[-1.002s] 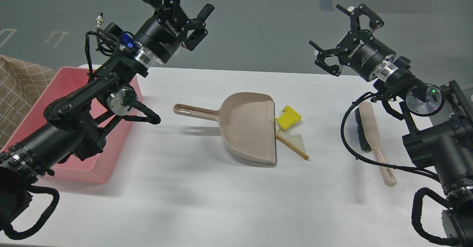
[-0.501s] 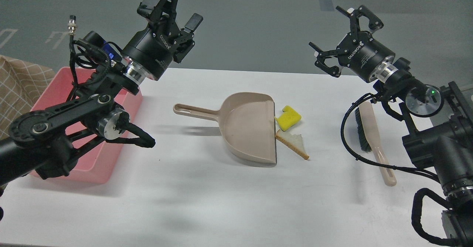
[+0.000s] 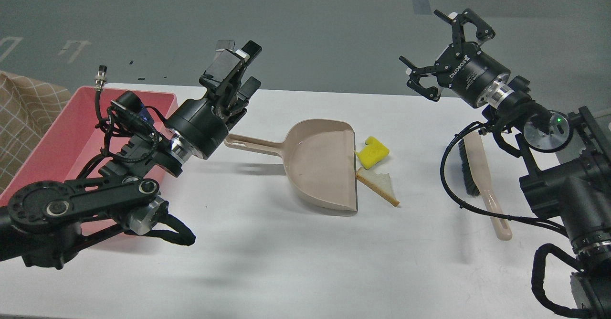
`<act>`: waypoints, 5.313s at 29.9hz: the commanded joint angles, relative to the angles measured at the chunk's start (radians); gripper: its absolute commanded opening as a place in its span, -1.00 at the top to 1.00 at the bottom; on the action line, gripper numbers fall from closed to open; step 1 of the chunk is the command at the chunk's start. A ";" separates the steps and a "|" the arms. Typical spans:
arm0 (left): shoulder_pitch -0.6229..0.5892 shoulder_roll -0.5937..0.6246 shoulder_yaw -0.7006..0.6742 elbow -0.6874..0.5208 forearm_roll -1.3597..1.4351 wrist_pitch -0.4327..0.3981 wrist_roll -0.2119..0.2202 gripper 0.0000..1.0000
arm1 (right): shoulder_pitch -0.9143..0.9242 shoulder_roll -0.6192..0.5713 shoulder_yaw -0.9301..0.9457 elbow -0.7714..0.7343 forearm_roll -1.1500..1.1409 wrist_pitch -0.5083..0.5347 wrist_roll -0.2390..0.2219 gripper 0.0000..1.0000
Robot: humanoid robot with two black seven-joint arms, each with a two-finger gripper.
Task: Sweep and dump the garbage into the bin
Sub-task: 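Move the left gripper to the beige dustpan handle and grasp it, then lower the right gripper and grasp the wooden brush handle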
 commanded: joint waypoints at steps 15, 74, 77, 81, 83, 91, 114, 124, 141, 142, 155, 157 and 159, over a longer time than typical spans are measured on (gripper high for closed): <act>0.003 0.007 0.300 -0.003 0.116 0.001 0.000 -0.96 | -0.019 0.000 -0.001 0.000 0.000 0.000 0.000 -1.00; 0.069 -0.359 0.239 0.699 0.061 0.001 0.000 -0.95 | -0.037 0.008 0.000 0.014 0.000 0.000 0.000 -1.00; 0.069 -0.376 0.239 0.724 0.053 0.001 0.000 -0.93 | -0.037 0.009 0.000 0.014 0.000 0.000 -0.002 -1.00; 0.069 -0.381 0.241 0.732 0.033 0.001 0.000 -0.81 | -0.037 0.009 0.000 0.014 0.000 0.000 -0.002 -1.00; 0.069 -0.381 0.241 0.732 0.027 0.001 0.000 -0.75 | -0.037 0.009 0.000 0.014 0.000 0.000 0.000 -1.00; 0.071 -0.382 0.242 0.730 0.018 0.001 0.000 0.15 | -0.037 0.009 0.000 0.014 0.000 0.000 0.000 -1.00; 0.060 -0.398 0.258 0.733 0.012 0.001 0.000 1.00 | -0.025 -0.008 -0.008 0.015 -0.020 0.000 -0.003 -1.00; 0.057 -0.399 0.261 0.779 0.012 0.001 0.000 1.00 | 0.082 -0.222 -0.380 0.053 -0.098 0.000 -0.002 -1.00; 0.055 -0.393 0.261 0.793 0.013 0.001 0.000 1.00 | 0.270 -0.488 -0.914 0.222 -0.583 0.000 -0.003 -1.00; 0.055 -0.393 0.261 0.793 0.013 0.001 0.000 1.00 | 0.267 -0.506 -0.914 0.249 -0.583 0.000 -0.003 -1.00; 0.049 -0.395 0.261 0.793 0.015 0.001 0.000 1.00 | 0.104 -0.729 -0.914 0.579 -0.701 0.000 -0.086 -0.82; 0.049 -0.395 0.261 0.793 0.015 0.001 0.000 1.00 | 0.084 -0.764 -0.914 0.621 -0.703 0.000 -0.092 -0.81; 0.049 -0.395 0.261 0.793 0.015 0.001 0.000 1.00 | 0.058 -0.793 -0.914 0.658 -0.709 0.000 -0.093 -0.78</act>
